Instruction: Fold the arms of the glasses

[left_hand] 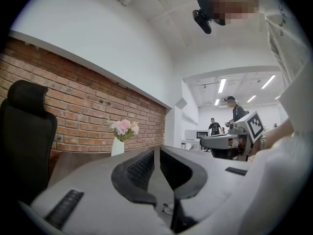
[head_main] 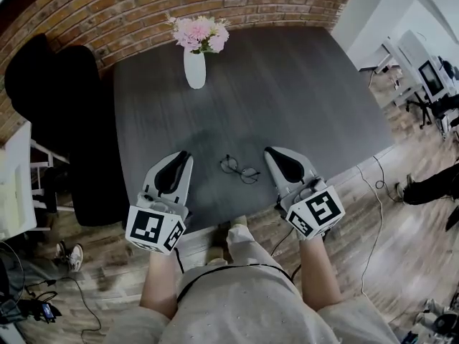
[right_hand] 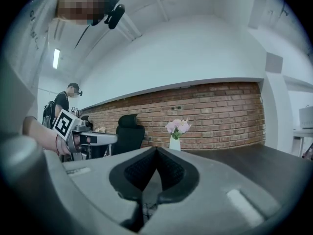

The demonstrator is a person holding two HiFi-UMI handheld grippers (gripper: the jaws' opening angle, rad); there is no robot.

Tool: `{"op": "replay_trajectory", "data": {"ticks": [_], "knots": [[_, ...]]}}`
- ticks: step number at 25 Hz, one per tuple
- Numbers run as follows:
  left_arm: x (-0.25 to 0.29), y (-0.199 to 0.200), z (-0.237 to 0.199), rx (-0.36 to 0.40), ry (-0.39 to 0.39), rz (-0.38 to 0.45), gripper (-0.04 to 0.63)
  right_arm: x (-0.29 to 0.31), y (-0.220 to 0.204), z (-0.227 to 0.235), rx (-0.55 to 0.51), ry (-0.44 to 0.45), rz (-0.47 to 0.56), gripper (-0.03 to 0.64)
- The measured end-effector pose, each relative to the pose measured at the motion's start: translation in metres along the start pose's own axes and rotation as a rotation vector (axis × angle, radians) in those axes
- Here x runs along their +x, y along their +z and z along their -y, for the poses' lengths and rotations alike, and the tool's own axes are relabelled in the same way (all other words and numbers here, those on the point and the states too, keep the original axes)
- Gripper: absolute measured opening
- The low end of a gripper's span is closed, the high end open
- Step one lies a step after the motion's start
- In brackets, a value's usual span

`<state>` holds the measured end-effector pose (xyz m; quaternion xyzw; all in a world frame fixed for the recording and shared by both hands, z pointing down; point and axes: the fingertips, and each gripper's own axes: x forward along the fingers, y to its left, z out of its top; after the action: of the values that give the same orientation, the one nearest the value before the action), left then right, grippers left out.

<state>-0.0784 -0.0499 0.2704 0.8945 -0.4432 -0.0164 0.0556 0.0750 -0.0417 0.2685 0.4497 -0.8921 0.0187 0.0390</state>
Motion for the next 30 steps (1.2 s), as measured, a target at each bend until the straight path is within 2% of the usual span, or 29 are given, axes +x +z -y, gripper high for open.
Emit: {"op": "replay_trajectory", "data": {"ticks": [17, 30], "knots": [[-0.023, 0.032, -0.026, 0.005, 0.073, 0.075, 0.034, 0.009, 0.03, -0.011, 0.02, 0.001, 0.064, -0.003], [-0.021, 0.027, -0.04, -0.003, 0.094, 0.092, 0.034, 0.021, 0.028, -0.006, 0.01, 0.023, 0.051, -0.003]]}}
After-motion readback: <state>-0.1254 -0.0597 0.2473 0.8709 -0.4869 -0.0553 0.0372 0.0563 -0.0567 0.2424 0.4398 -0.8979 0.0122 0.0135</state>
